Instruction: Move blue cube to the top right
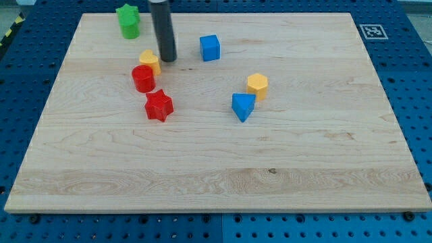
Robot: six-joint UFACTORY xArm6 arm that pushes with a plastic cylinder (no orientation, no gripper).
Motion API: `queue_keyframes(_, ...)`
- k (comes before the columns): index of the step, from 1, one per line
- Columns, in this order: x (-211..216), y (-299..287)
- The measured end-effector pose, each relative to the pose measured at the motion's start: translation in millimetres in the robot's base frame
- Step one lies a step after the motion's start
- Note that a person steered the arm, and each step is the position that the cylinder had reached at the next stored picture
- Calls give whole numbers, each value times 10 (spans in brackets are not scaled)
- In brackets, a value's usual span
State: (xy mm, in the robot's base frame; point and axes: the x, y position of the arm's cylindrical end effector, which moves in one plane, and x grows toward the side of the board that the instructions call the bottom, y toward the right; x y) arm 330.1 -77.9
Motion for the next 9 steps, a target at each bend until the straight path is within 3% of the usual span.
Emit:
queue_keyframes(2, -82, 1225)
queue_keyframes(4, -108, 1034)
queue_keyframes(6, -306, 297)
queue_keyframes(7, -457, 368)
queue_keyframes(9, -462, 1121)
